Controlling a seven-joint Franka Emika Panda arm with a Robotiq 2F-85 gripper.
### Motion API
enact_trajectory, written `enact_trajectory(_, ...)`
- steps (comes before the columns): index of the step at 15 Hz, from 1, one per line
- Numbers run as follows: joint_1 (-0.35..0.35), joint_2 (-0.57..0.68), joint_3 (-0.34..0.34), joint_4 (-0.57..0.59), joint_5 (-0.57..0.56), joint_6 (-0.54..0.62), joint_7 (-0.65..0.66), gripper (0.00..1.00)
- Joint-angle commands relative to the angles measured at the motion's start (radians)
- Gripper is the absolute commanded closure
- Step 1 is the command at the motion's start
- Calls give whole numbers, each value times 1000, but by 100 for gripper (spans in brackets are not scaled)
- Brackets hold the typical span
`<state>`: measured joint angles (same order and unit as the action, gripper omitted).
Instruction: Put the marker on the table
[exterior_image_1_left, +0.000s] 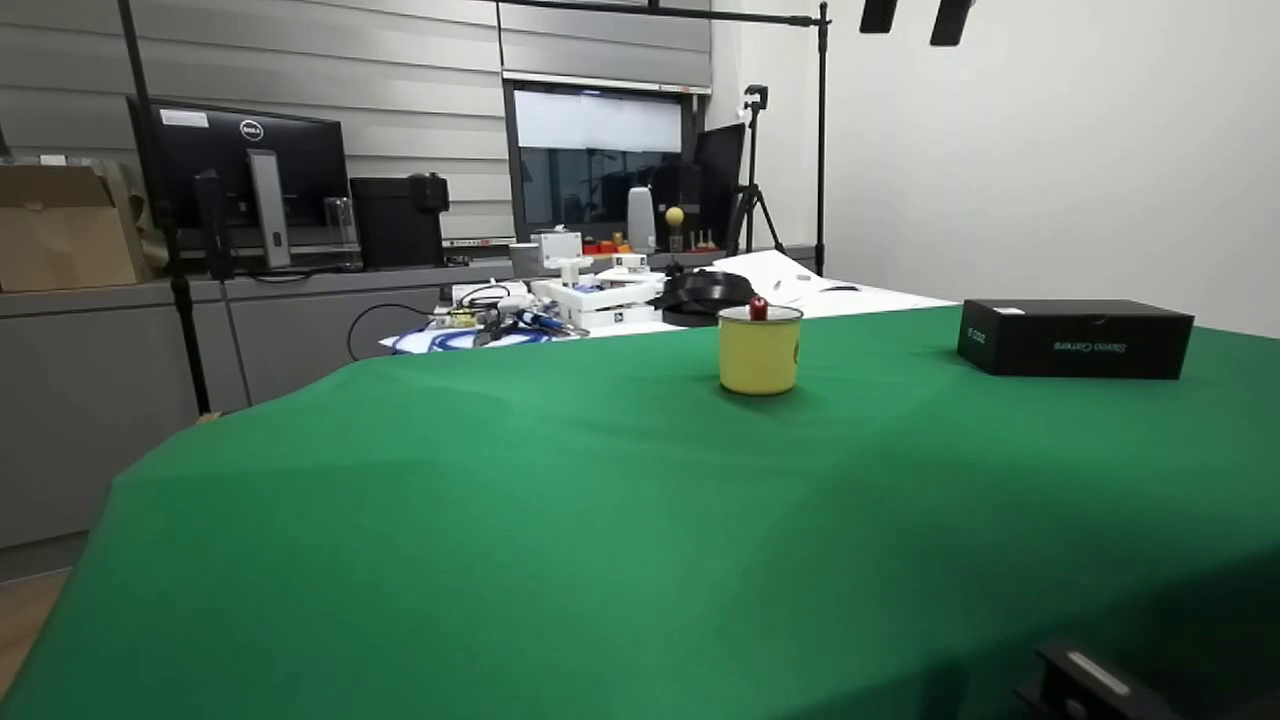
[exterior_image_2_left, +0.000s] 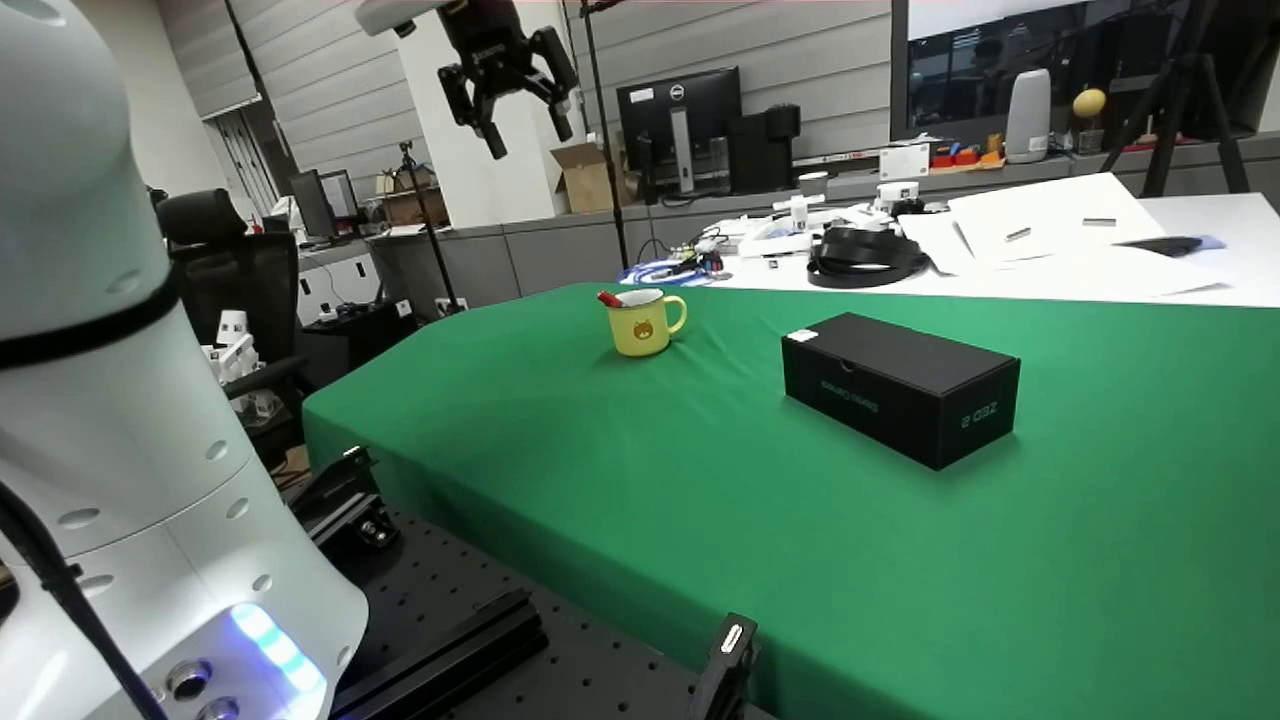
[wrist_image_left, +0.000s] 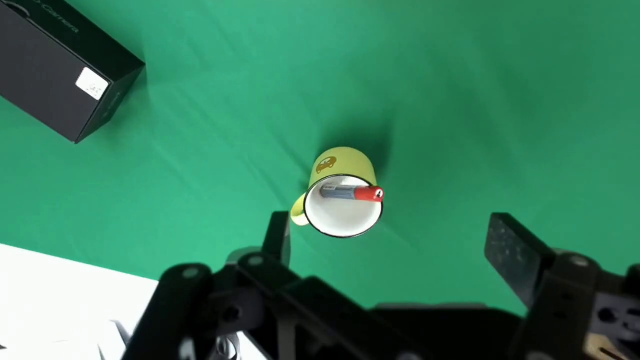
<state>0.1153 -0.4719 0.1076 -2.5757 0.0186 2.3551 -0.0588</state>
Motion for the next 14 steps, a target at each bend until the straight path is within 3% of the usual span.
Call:
enact_trajectory(1, -53, 258, 0, 234, -23, -86, 104, 0)
enact_trajectory(8, -71, 551, -29, 531, 31, -243, 322, 0)
enact_trajectory(14, -65, 687, -55, 641, 160, -312, 478, 0)
